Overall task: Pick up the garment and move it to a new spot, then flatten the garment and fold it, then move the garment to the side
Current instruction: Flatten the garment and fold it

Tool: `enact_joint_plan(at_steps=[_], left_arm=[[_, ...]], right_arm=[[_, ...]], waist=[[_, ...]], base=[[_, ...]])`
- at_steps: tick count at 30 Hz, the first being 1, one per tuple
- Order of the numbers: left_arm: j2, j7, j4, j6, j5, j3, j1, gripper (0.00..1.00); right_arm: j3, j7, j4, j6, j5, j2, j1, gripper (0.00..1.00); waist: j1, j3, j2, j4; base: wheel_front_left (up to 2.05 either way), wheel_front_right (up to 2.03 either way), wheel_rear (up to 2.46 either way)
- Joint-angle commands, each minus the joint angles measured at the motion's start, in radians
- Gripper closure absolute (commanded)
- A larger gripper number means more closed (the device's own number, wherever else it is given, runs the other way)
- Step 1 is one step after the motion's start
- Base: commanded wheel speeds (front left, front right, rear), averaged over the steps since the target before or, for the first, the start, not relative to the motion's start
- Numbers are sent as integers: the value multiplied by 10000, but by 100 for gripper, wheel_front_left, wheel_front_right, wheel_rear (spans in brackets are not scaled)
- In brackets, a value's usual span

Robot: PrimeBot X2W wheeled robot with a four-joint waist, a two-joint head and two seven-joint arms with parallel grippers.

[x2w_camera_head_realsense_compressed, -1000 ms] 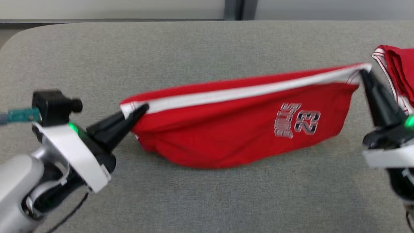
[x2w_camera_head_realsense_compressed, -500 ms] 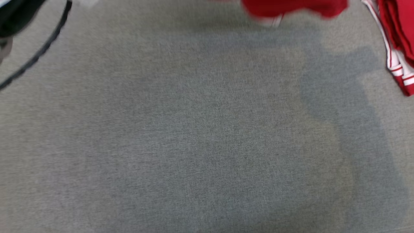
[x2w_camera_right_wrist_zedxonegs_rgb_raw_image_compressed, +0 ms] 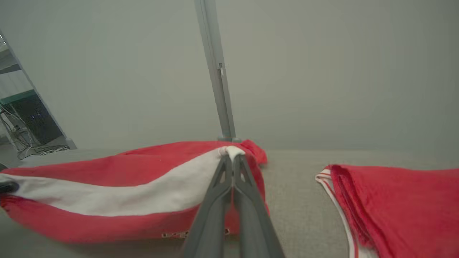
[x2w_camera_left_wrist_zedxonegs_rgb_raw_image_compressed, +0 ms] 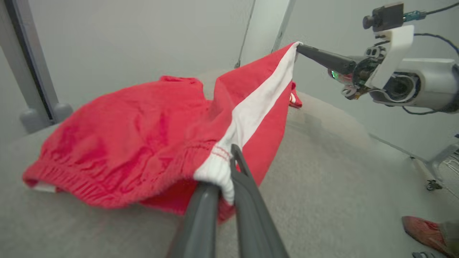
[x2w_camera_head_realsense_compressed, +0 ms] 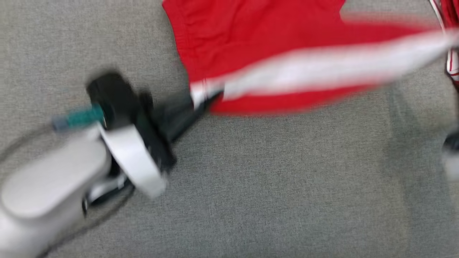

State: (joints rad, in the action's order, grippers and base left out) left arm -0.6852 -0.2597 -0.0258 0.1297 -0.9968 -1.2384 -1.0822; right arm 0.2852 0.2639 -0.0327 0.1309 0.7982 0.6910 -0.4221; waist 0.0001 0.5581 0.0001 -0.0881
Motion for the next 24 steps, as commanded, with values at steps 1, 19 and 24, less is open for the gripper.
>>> enact_joint_plan(at_steps=[1, 19, 24], left_arm=[[-223, -55, -76, 7, 52, -88, 701, 100], [-953, 33, -1565, -781, 251, -208, 6255, 100], [-1028, 179, -2082, -757, -237, -239, 6684, 100]], right_arm=[[174, 1, -112, -8, 396, 128, 801, 100], [121, -935, -1594, -9, 3848, 1842, 6271, 100], [-275, -1376, -1992, -9, 4040, 2125, 7038, 100]], waist=[[-1, -156, -1, 2], [-1, -2290, -1, 310], [-1, -2673, -1, 484]], base=[[0, 0, 0], [0, 0, 0], [0, 0, 0]])
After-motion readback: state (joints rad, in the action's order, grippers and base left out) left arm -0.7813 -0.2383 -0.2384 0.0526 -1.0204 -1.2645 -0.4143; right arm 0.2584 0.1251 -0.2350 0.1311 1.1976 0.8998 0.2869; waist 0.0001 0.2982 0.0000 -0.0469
